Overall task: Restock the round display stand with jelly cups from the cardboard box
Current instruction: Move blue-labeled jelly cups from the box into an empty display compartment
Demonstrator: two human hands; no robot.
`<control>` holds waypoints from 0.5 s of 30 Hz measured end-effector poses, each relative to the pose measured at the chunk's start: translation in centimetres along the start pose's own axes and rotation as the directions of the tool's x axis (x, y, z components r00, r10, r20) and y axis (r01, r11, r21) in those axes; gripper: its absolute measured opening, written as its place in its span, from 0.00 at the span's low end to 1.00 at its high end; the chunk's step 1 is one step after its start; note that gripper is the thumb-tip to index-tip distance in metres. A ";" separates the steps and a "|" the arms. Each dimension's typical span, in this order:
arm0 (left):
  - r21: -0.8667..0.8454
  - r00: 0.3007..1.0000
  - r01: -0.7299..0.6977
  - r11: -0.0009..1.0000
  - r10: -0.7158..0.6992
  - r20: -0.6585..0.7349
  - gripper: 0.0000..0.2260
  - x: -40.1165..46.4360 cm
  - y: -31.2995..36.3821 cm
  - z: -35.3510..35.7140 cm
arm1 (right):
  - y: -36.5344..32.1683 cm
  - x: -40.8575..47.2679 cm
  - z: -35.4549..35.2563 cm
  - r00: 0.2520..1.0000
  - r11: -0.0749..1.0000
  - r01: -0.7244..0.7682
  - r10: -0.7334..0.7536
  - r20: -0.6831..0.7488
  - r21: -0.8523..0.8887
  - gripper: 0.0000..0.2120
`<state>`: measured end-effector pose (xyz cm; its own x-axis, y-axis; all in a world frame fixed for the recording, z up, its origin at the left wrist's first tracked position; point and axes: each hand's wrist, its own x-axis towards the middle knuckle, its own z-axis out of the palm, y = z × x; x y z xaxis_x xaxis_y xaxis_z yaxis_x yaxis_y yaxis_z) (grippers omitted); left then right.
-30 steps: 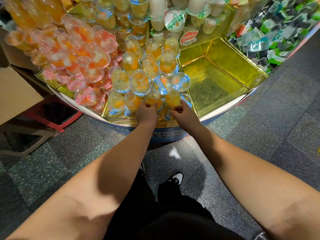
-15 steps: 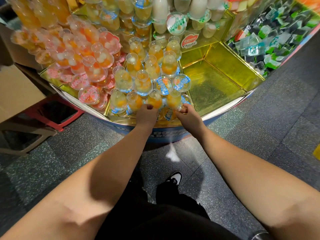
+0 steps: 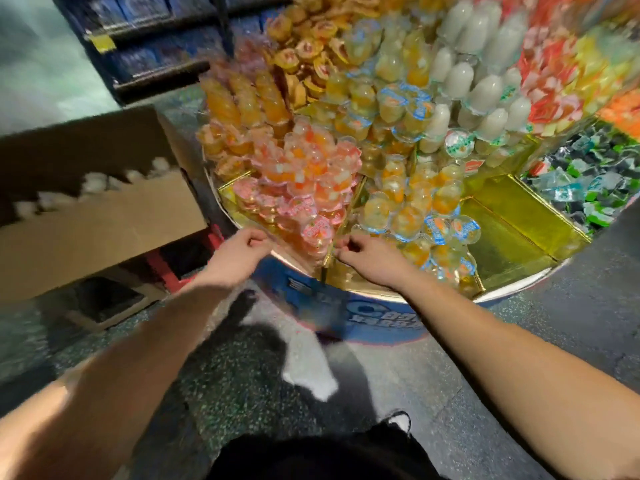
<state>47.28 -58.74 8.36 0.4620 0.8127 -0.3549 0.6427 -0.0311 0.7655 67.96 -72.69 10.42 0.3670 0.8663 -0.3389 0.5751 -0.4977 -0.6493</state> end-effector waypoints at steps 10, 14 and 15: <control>0.184 0.951 0.021 0.983 0.038 -0.307 0.10 -1.2 -9.5 -23.9 | -24.2 9.1 13.5 0.915 0.910 0.392 -0.372 0.154 -0.132 0.13; 0.191 0.949 0.089 0.978 -0.025 -0.314 0.11 0.9 -14.0 -29.5 | -29.3 12.9 17.8 0.885 0.888 0.439 -0.401 0.237 -0.135 0.12; 0.180 0.947 0.127 0.976 -0.065 -0.314 0.11 1.7 -14.9 -30.6 | -30.2 14.2 18.8 0.876 0.881 0.452 -0.410 0.253 -0.138 0.12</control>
<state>19.77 -39.10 12.72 0.2038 0.9546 -0.2172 0.7953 -0.0320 0.6054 42.06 -44.54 12.40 -0.0988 0.9742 -0.2031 0.7737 -0.0532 -0.6313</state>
